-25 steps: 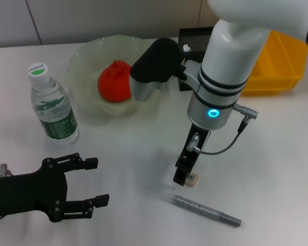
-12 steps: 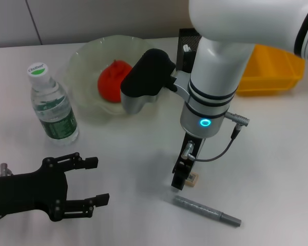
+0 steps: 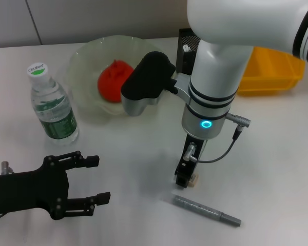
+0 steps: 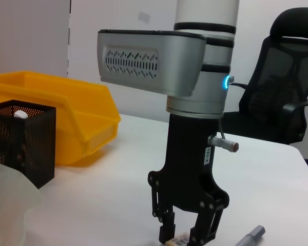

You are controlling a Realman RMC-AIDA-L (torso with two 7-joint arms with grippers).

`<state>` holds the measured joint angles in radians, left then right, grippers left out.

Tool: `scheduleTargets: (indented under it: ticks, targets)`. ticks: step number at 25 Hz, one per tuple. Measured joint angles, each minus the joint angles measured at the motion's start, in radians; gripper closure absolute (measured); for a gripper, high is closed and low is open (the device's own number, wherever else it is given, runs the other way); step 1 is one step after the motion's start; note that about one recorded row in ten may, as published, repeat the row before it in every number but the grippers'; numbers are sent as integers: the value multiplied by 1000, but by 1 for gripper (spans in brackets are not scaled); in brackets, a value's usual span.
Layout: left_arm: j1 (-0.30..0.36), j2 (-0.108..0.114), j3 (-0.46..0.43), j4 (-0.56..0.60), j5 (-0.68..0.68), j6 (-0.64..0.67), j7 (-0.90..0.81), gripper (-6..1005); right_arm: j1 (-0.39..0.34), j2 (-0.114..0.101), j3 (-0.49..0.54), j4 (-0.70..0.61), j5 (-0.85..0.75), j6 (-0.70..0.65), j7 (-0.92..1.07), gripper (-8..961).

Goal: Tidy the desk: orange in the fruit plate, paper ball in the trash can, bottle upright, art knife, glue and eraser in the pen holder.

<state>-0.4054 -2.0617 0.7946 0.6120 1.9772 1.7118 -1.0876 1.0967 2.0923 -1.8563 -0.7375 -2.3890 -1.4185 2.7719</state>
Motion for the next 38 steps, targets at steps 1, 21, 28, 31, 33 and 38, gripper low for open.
scheduleTargets:
  ticks: [1, 21, 28, 31, 33, 38]
  targets:
    - [0, 0, 0, 0, 0, 0, 0, 165, 0, 0, -1, 2, 2, 0, 0, 528]
    - [2, 0, 0, 0, 0, -6, 0, 165, -1, -6, 13, -25, 1, -24, -4, 699]
    - [8, 0, 0, 0, 0, -6, 0, 164, -88, -15, 300, -282, -252, -173, -35, 699]
    - [11, 0, 0, 0, 0, -6, 0, 164, -121, -17, 461, -410, -351, -218, -86, 699]
    - [11, 0, 0, 0, 0, -6, 0, 164, -131, -25, 561, -465, -390, -226, -131, 699]
    - [11, 0, 0, 0, 0, -7, 0, 164, -156, -47, 742, -511, -393, -150, -252, 699]
